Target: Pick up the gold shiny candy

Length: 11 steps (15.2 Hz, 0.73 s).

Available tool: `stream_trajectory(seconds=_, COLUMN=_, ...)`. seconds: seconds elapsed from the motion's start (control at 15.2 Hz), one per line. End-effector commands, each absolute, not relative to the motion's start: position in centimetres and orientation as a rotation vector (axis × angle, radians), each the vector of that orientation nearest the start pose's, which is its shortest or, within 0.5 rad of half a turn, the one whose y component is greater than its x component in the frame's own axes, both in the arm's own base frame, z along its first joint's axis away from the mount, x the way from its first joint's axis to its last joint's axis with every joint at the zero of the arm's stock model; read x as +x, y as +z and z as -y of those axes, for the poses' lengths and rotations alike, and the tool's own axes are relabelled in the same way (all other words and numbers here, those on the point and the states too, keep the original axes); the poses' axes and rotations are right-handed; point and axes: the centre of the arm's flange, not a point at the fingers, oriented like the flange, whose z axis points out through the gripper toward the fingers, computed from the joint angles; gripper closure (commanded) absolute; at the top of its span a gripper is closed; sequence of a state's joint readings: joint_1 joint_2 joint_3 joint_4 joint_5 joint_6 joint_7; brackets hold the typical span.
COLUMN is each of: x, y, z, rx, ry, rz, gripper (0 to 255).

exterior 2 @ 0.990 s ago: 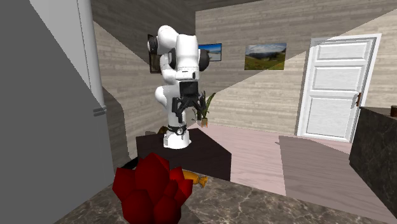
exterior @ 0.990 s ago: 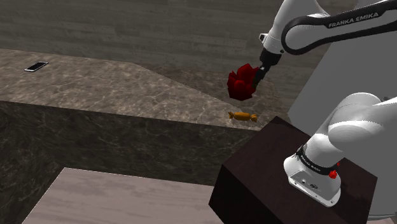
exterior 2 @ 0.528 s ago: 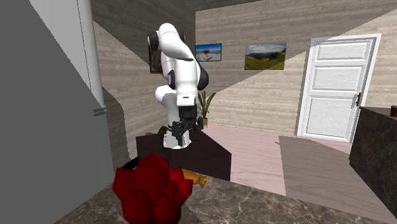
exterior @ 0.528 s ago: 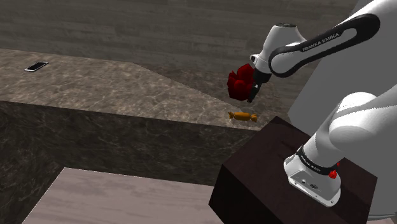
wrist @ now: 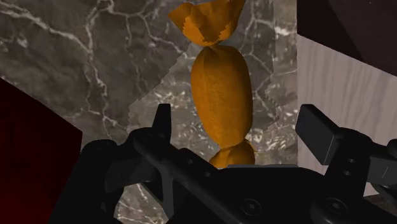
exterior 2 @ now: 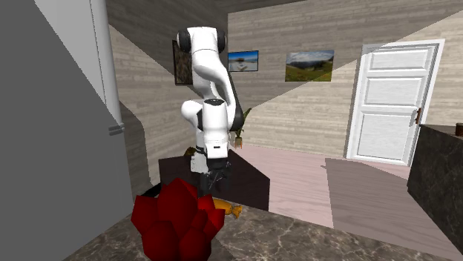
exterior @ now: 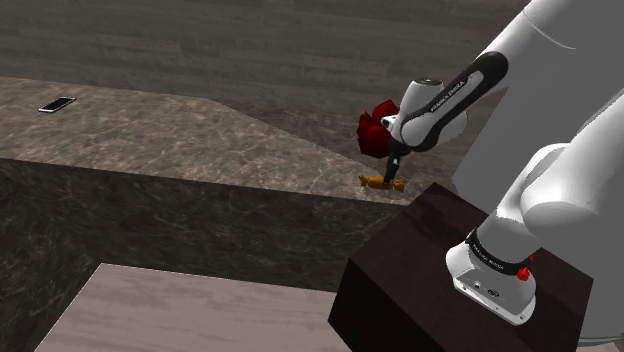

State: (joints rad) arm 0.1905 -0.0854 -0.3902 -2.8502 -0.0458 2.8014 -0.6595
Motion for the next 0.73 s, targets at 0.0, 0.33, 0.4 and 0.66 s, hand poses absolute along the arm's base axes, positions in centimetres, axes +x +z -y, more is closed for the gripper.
stream_trajectory(seconds=0.0, x=36.1, y=20.3, z=6.7, rx=-3.031, ry=-0.048, rz=0.826, gripper=0)
stream_trajectory(seconds=0.33, x=36.1, y=17.7, z=6.7, rx=-3.031, ry=-0.048, rz=0.826, gripper=0)
stream_trajectory(seconds=0.4, x=36.1, y=17.2, z=6.7, rx=-3.031, ry=-0.048, rz=0.826, gripper=0)
stream_trajectory(seconds=0.66, x=36.2, y=16.3, z=6.8, rx=-3.031, ry=-0.048, rz=0.826, gripper=255)
